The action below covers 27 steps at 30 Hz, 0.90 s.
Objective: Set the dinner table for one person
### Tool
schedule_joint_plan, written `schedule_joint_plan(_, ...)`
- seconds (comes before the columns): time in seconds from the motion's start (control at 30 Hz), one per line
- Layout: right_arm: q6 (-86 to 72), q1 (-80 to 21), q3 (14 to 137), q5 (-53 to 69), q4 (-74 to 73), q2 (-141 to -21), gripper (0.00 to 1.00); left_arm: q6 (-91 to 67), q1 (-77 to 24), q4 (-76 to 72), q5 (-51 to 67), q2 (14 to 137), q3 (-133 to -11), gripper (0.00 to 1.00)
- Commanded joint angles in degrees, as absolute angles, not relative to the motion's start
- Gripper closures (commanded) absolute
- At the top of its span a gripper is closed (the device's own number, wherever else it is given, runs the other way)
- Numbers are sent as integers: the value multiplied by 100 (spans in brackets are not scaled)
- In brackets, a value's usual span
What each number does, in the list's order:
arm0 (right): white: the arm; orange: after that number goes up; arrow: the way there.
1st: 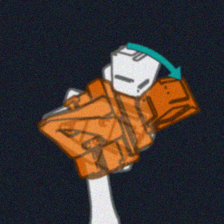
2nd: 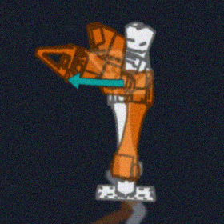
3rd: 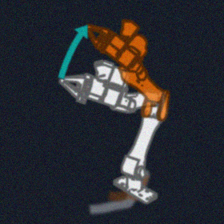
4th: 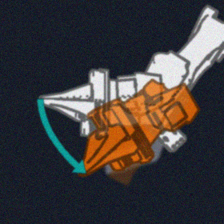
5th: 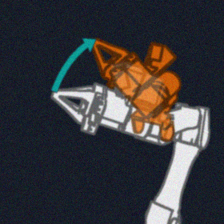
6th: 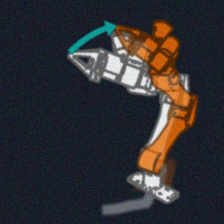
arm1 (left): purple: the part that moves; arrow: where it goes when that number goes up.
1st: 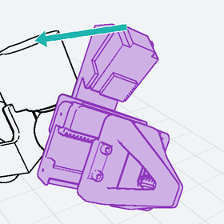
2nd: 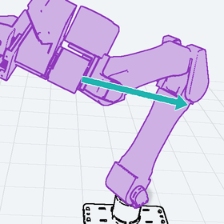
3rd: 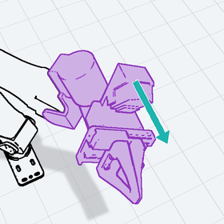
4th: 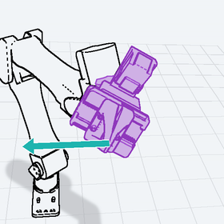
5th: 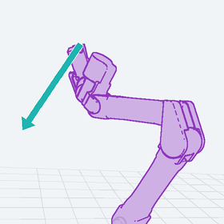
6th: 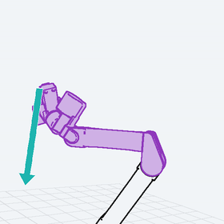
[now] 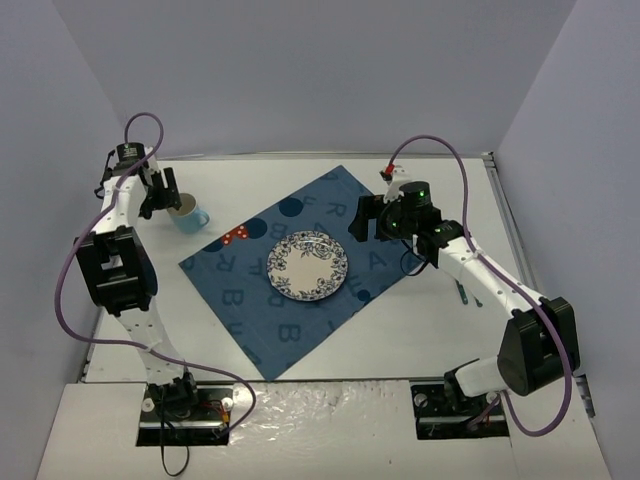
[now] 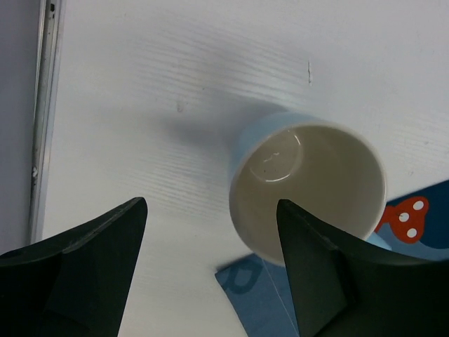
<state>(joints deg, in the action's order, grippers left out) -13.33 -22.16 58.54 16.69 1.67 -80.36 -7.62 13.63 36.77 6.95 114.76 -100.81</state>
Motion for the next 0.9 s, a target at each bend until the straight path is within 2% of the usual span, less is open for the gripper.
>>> schedule_joint_plan(0.0, -1221, -2319, 5867, 1574, 319, -7806, 12, -578, 1380, 3463, 952, 11477, -10626, 38)
schedule_joint_plan(0.3, -1257, -2423, 5928, 1557, 268, -7885, 12, -579, 1378, 3425, 1084, 11811, -10840, 62)
schedule_joint_plan(0.5, -1155, -2685, 6083, 1459, 202, -8020, 12, -567, 1358, 3401, 1293, 11825, -10824, 96)
schedule_joint_plan(0.6, -977, -2846, 6276, 1415, 182, -8115, 12, -527, 1312, 3445, 1307, 11653, -10857, 100)
schedule_joint_plan(0.87, 81, -3672, 7089, 1248, 185, -8458, 12, -573, 838, 3989, 948, 10779, -10911, 100)
